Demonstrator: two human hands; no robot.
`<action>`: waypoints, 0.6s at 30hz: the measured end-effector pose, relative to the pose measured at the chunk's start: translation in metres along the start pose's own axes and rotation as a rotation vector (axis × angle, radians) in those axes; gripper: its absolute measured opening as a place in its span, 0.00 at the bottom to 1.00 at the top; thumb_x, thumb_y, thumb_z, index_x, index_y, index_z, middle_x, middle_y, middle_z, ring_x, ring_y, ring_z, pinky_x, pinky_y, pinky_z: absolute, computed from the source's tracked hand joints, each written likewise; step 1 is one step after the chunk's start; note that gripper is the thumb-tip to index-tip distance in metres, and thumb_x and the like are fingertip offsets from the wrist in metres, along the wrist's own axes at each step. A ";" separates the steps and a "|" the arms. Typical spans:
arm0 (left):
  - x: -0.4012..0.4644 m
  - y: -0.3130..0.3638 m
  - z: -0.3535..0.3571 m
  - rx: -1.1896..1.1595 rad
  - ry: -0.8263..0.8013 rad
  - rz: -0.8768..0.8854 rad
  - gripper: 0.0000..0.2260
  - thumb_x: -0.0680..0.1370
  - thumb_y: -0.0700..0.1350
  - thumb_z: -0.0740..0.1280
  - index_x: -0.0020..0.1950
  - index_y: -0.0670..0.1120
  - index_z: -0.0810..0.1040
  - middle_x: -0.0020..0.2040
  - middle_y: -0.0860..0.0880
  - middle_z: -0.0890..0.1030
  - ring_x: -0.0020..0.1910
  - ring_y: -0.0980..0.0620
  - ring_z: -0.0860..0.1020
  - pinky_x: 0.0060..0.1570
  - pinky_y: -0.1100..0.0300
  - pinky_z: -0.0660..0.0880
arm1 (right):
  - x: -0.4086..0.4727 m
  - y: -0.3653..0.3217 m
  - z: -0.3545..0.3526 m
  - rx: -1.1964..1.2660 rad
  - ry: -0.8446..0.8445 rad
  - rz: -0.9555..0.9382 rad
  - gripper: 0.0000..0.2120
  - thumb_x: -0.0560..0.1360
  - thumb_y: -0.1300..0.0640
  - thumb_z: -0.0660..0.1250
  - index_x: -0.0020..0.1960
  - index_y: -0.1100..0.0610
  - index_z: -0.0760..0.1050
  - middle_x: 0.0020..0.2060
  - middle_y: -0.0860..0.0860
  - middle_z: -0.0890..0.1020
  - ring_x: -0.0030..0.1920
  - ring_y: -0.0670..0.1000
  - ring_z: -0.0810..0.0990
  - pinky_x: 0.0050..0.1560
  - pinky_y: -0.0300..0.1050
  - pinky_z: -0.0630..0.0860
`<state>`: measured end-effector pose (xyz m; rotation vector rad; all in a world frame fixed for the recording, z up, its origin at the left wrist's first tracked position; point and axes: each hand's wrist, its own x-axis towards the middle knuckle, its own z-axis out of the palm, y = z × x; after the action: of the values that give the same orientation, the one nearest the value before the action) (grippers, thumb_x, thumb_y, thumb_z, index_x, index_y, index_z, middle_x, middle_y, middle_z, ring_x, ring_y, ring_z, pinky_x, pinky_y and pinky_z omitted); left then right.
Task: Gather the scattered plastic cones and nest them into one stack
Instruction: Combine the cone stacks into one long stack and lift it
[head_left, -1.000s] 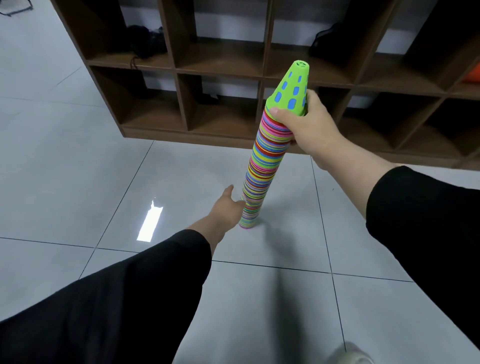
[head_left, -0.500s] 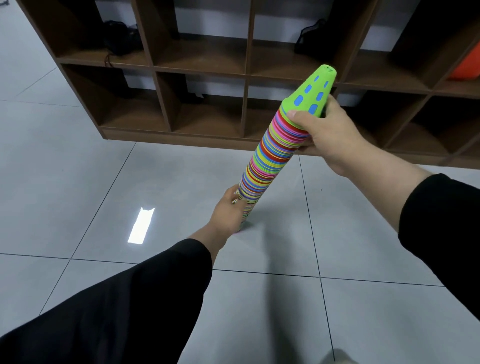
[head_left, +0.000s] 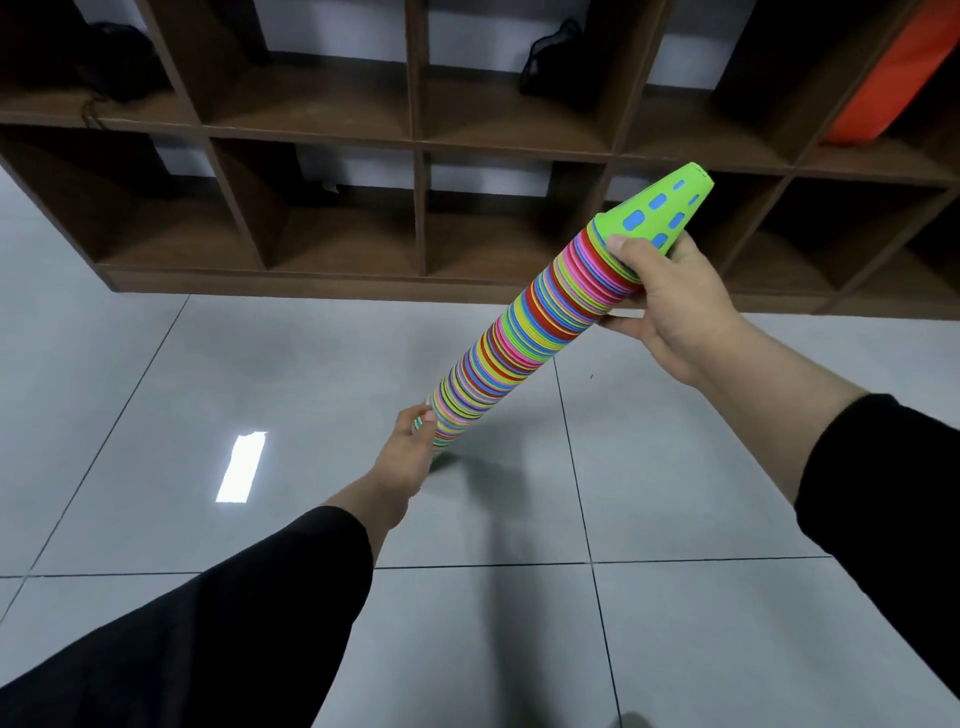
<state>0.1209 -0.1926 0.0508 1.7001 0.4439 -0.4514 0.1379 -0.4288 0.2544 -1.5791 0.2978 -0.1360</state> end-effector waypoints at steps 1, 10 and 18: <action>0.004 -0.003 0.003 -0.009 0.009 -0.018 0.14 0.83 0.57 0.58 0.67 0.56 0.69 0.55 0.48 0.75 0.40 0.53 0.70 0.38 0.59 0.65 | 0.002 0.003 -0.004 0.013 0.003 0.002 0.21 0.76 0.47 0.70 0.66 0.48 0.70 0.57 0.47 0.81 0.56 0.49 0.82 0.59 0.58 0.79; 0.044 -0.023 0.000 -0.146 0.129 -0.126 0.11 0.79 0.52 0.62 0.54 0.48 0.79 0.54 0.43 0.81 0.44 0.46 0.74 0.45 0.53 0.71 | 0.020 0.022 -0.032 0.078 -0.010 0.012 0.17 0.78 0.49 0.69 0.65 0.47 0.72 0.58 0.46 0.81 0.58 0.48 0.82 0.58 0.60 0.79; 0.070 -0.039 0.001 -0.100 0.173 -0.178 0.15 0.79 0.56 0.67 0.61 0.51 0.72 0.54 0.46 0.75 0.47 0.47 0.73 0.47 0.52 0.72 | 0.036 0.033 -0.048 0.111 0.045 0.045 0.18 0.78 0.48 0.68 0.66 0.46 0.70 0.59 0.47 0.78 0.60 0.49 0.80 0.58 0.60 0.79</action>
<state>0.1599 -0.1839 -0.0189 1.6158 0.7363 -0.4052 0.1554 -0.4852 0.2195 -1.4601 0.3552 -0.1513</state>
